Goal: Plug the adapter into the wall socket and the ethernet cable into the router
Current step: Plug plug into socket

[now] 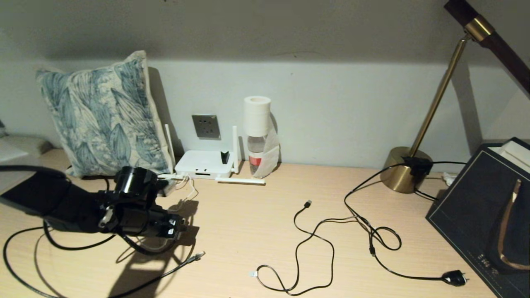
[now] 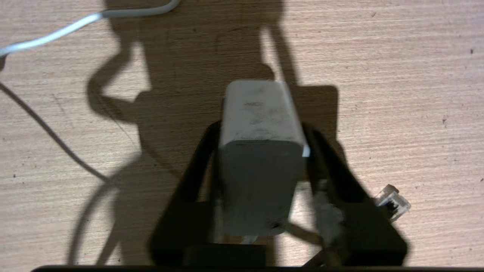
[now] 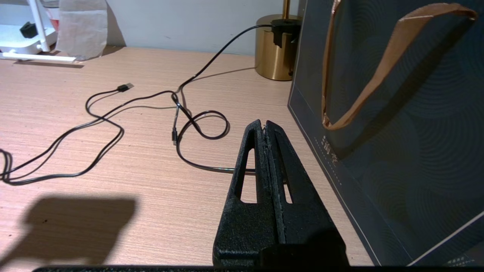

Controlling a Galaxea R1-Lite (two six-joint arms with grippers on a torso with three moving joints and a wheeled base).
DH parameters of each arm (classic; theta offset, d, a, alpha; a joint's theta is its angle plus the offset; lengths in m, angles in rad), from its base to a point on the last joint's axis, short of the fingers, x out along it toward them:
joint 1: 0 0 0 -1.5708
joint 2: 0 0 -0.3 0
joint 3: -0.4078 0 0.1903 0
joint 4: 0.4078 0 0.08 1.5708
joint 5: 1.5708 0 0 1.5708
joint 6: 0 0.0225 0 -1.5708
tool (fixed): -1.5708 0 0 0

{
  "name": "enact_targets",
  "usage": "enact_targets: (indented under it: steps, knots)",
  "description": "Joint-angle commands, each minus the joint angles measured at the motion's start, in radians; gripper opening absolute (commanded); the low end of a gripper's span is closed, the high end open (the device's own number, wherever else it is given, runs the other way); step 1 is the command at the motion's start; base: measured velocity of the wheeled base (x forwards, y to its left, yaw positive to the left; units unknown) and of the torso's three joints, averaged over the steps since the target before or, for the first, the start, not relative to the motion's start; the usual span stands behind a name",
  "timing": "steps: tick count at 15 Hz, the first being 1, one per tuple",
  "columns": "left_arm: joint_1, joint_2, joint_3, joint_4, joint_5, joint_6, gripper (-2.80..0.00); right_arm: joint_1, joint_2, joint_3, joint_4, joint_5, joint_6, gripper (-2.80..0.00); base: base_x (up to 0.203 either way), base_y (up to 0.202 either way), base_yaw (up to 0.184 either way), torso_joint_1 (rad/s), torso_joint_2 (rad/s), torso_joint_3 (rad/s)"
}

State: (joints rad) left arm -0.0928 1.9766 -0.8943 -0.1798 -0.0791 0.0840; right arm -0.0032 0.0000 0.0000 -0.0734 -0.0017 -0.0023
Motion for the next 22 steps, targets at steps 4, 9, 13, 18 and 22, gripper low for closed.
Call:
enact_targets:
  steps: [4, 9, 13, 18, 22]
  knots:
    - [0.0, -0.002, 0.0, -0.003, -0.002, -0.001, 0.0, 0.0, 0.0, 0.026, 0.0, 0.0, -0.001, -2.8, 0.0, 0.0, 0.0, 0.0, 0.0, 0.0]
    - [-0.001, 0.005, 0.001, -0.004, -0.002, 0.0, 0.0, 0.0, 0.0, 0.026, 0.0, 0.0, -0.001, -2.8, 0.0, 0.0, 0.0, 0.0, 0.0, 0.0]
    - [-0.001, 0.022, 0.001, -0.004, -0.002, 0.0, 0.0, 0.0, 0.0, 0.026, 0.0, 0.0, -0.001, -2.8, 0.0, 0.0, 0.0, 0.0, 0.0, 0.0]
    - [-0.001, 0.033, -0.006, -0.007, -0.002, 0.002, 0.0, 0.0, 0.0, 0.026, 0.0, 0.0, -0.001, -2.8, 0.0, 0.0, 0.0, 0.0, 0.0, 0.0]
    - [0.001, 0.022, -0.043, -0.007, -0.002, 0.002, 0.0, 0.0, 0.0, 0.026, 0.0, 0.0, -0.001, -2.8, 0.0, 0.0, 0.0, 0.0, 0.0, 0.0]
